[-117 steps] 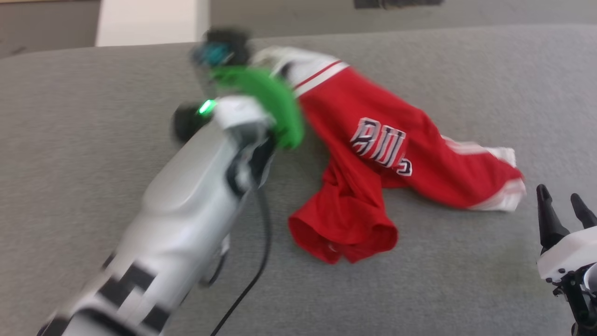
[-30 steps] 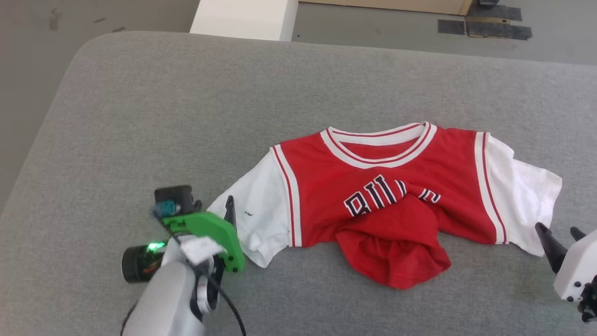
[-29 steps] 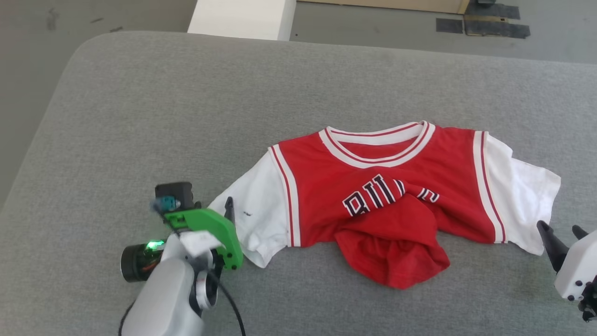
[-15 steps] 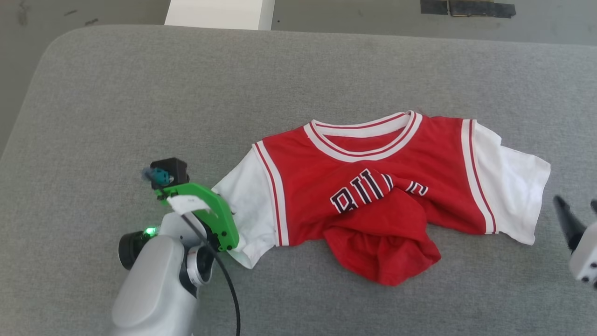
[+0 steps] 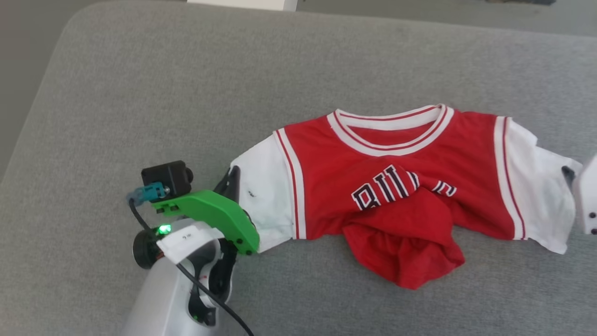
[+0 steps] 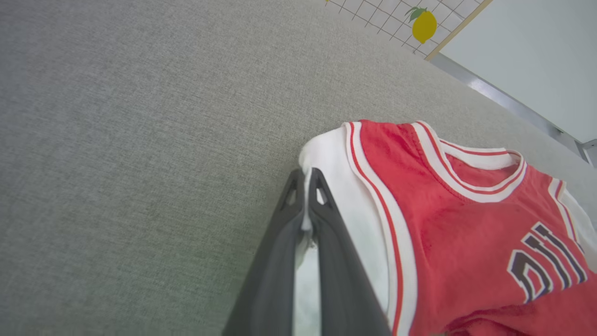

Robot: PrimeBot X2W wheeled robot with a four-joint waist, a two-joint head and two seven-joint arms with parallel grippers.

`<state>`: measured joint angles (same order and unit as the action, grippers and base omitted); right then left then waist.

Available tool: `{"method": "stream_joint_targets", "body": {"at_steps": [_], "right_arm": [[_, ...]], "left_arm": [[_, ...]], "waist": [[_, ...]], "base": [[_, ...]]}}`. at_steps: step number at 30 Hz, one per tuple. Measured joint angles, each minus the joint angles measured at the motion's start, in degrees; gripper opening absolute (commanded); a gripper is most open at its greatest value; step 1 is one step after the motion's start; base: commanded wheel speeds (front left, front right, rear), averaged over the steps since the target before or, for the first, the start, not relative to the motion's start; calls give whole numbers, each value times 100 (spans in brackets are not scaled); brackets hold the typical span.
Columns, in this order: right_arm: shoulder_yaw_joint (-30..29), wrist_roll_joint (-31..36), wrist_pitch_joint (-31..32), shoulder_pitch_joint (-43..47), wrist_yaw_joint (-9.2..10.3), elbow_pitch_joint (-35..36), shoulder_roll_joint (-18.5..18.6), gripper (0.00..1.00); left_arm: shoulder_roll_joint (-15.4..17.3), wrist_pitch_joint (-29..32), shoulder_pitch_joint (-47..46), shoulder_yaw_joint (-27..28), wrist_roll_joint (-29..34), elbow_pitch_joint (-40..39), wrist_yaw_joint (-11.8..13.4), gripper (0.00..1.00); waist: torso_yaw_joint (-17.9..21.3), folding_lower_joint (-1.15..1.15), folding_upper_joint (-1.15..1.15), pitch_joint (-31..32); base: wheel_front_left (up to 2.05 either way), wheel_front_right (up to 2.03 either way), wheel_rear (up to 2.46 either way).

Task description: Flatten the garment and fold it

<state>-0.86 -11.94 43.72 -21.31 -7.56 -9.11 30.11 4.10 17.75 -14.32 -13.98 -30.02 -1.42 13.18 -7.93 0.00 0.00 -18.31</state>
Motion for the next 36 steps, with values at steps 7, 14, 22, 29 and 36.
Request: {"method": "stream_joint_targets", "body": {"at_steps": [7,14,22,29,36], "right_arm": [[1072,-118,183,-451,1,-413,466,100],[1435,-800,746,-707,1,-401,782,0],[936,-1094,280,-738,-2,-554,489,0],[605,-1229,11,-1338,-2,-481,416,0],[542,-1143,47,-2646,-2,-501,404,0]], "left_arm": [[-46,5,198,-197,-52,-260,187,0],[-51,-79,231,-186,-118,-174,235,0],[5,-221,118,8,-360,-111,29,0],[435,-26,-1073,227,-405,-51,-304,0],[777,316,-2937,377,-312,677,-436,0]], "waist": [[-140,0,0,-372],[-140,0,0,-436],[-18,0,0,-170],[106,0,0,253],[367,0,0,551]], "base": [[0,0,0],[0,0,0],[0,0,0],[0,0,0],[0,0,0]]}}
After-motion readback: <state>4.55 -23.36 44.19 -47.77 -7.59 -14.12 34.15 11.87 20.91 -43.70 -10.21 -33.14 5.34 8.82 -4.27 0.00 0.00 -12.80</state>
